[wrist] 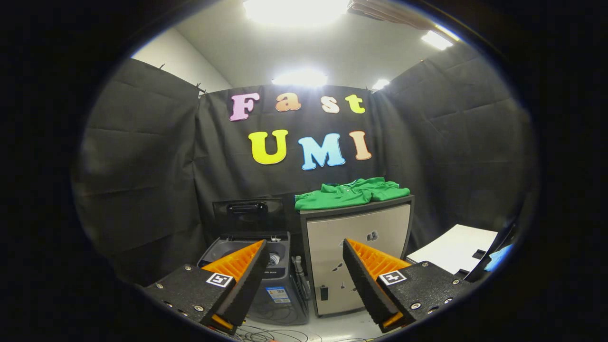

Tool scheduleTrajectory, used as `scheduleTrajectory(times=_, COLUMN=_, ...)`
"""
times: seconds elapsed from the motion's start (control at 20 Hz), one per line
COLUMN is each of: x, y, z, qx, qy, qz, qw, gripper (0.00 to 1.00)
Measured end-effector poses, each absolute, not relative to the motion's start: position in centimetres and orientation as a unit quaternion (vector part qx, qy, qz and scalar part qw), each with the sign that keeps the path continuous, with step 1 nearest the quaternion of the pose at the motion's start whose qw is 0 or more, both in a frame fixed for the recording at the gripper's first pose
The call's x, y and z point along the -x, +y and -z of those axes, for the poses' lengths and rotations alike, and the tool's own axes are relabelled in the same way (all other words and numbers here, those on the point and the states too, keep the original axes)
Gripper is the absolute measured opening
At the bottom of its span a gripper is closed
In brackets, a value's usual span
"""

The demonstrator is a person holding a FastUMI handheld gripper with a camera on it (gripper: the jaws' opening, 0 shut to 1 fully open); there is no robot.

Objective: Put the clothes into the washing machine and then close the washing machine lid.

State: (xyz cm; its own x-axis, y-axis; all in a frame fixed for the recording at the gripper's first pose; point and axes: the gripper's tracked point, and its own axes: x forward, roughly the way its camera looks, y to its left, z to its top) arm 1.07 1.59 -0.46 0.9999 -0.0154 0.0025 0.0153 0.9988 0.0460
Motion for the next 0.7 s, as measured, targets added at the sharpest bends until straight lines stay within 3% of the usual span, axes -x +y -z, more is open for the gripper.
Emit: scheduleTrajectory(times=0.7, x=-2.4, y=1.5, z=-2.3, qx=-0.014, qy=-0.016, qz=0.040, qw=0.999, gripper=0.96)
